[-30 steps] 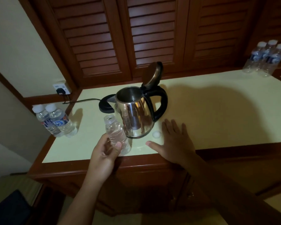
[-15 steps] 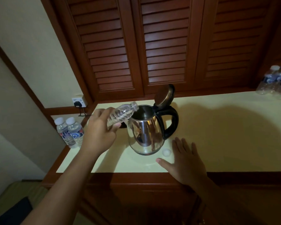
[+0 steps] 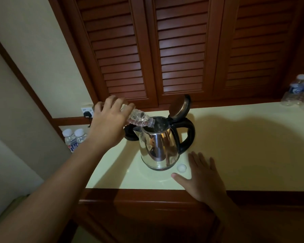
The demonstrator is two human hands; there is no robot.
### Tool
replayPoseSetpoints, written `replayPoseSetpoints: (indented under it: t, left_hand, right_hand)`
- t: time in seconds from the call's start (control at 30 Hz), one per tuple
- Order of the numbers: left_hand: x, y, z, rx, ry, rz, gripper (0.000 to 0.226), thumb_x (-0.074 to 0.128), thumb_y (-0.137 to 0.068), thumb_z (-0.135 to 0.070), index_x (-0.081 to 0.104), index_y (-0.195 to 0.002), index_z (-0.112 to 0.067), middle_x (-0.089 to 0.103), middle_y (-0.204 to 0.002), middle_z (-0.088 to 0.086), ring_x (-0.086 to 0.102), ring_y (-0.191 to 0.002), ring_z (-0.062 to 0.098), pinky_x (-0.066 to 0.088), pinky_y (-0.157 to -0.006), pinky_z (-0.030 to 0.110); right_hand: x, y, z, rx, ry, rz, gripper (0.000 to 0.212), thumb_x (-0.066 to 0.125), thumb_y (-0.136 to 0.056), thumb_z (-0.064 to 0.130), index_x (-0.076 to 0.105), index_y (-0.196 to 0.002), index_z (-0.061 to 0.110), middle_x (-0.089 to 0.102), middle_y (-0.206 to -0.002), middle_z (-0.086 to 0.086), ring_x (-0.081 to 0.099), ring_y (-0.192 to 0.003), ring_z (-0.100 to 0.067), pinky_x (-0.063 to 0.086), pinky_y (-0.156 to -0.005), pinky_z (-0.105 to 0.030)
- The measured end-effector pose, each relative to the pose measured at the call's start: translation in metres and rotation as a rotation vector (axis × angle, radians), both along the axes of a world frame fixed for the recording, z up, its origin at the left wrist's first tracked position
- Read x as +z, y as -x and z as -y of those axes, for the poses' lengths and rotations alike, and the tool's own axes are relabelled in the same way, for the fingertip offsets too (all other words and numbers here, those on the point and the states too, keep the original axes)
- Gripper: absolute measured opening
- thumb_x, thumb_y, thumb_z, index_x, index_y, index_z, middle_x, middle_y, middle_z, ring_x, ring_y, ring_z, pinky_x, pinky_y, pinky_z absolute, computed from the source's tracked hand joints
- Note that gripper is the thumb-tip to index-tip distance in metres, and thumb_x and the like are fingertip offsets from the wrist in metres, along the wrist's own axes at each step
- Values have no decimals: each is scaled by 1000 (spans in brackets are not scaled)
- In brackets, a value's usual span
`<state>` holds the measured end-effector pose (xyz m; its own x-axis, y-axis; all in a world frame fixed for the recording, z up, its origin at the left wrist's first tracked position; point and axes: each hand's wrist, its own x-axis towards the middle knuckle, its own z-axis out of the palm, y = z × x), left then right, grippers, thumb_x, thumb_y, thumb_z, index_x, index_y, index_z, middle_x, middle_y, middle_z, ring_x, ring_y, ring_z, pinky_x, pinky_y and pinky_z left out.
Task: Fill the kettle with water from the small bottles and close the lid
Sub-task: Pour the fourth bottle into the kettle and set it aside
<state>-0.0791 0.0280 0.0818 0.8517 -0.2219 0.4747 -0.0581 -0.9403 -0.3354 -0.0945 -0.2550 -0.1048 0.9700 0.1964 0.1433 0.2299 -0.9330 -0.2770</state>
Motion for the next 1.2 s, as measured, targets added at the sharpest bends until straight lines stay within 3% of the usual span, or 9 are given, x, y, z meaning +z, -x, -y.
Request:
replayPoseSetpoints:
  t: [0.27, 0.53, 0.77, 0.97, 1.2]
  left_hand:
    - [9, -4, 11, -16, -153, -20, 83, 70, -71, -4, 49, -150, -20, 49, -152, 14, 35, -147, 43, 37, -108, 69]
    - [14, -3, 15, -6, -219, -46, 91, 83, -68, -8, 47, -151, -20, 46, -155, 15, 33, -148, 43, 36, -109, 71]
    - [17, -2, 18, -8, -246, -41, 86, 78, -74, -9, 45, -153, -21, 45, -156, 13, 30, -151, 43, 34, -111, 70]
    - [17, -2, 18, 13, -272, -36, 91, 83, -71, -13, 44, -153, -20, 44, -156, 13, 29, -151, 42, 34, -111, 70]
    - [15, -1, 18, 24, -264, -33, 93, 82, -72, -13, 40, -155, -20, 40, -160, 14, 26, -153, 43, 31, -113, 72]
  right_hand:
    - [1, 1, 1, 4, -21, 16, 109, 24, -82, 90, 15, -161, 15, 16, -169, -6, 7, -157, -23, -5, -126, -49]
    - [-2, -1, 3, 31, -45, 2, 101, 21, -86, 87, 15, -161, 20, 13, -170, -2, 3, -157, -20, -5, -126, -51]
    - [-5, -1, 4, 34, -49, 6, 96, 21, -88, 86, 18, -160, 23, 14, -170, -2, 3, -157, -21, -2, -126, -50]
    - [-5, 0, 5, 63, -65, 46, 78, 31, -90, 79, 33, -152, 31, 27, -165, 3, 12, -156, -24, 4, -126, -51]
    - [-3, 2, 4, 95, -73, 41, 56, 35, -97, 67, 41, -145, 39, 29, -165, 0, 12, -156, -26, 4, -126, -52]
